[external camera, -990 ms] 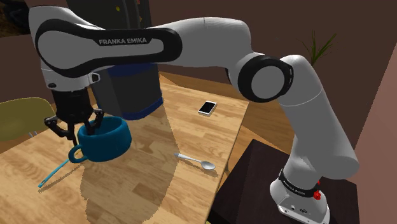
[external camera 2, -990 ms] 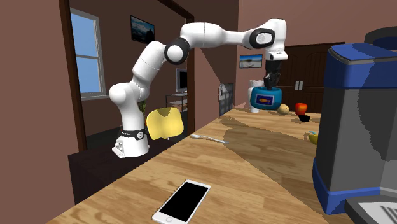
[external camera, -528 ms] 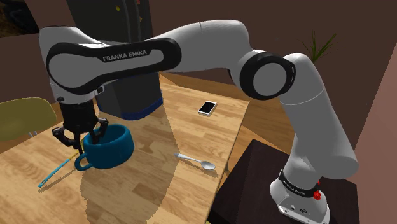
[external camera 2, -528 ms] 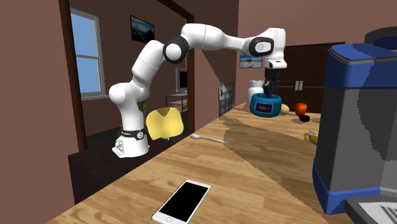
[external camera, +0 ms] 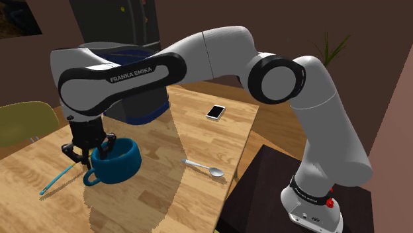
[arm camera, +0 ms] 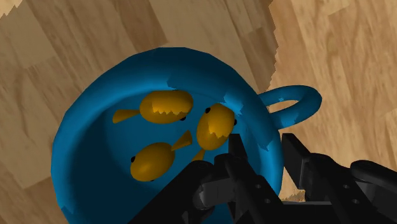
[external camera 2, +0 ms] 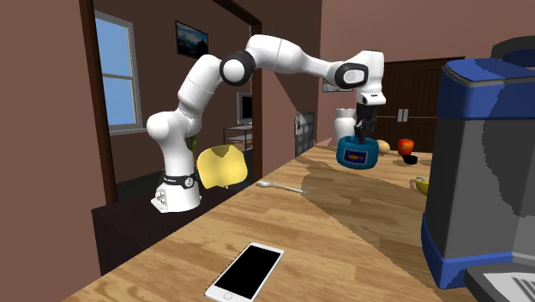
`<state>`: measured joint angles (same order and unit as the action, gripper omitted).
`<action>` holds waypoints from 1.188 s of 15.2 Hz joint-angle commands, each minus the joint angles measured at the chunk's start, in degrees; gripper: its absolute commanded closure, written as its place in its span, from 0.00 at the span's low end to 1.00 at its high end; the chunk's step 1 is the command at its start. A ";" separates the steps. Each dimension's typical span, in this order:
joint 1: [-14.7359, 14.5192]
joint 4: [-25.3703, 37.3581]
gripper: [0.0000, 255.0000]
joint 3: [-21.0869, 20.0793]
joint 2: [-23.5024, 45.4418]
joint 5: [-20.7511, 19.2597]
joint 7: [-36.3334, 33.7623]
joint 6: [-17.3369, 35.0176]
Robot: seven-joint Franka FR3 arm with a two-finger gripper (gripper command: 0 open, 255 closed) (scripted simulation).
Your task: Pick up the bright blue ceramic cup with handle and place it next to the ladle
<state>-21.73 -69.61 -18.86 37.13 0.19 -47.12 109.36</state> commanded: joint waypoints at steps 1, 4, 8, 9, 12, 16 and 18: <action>0.15 -1.57 1.00 0.01 -0.09 0.04 0.17 1.60; 0.24 -3.23 1.00 0.09 0.32 -0.01 0.40 3.63; 0.30 -5.14 1.00 0.22 1.06 -0.11 0.67 6.23; 0.30 -5.50 1.00 0.25 1.25 -0.13 0.73 6.77; 0.30 -5.50 1.00 0.25 1.25 -0.13 0.73 6.77; 0.30 -5.50 1.00 0.26 1.25 -0.13 0.73 6.77; 0.26 -5.32 0.00 0.27 1.38 -0.16 0.73 6.72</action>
<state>-21.46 -74.97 -18.58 38.51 0.04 -46.40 116.09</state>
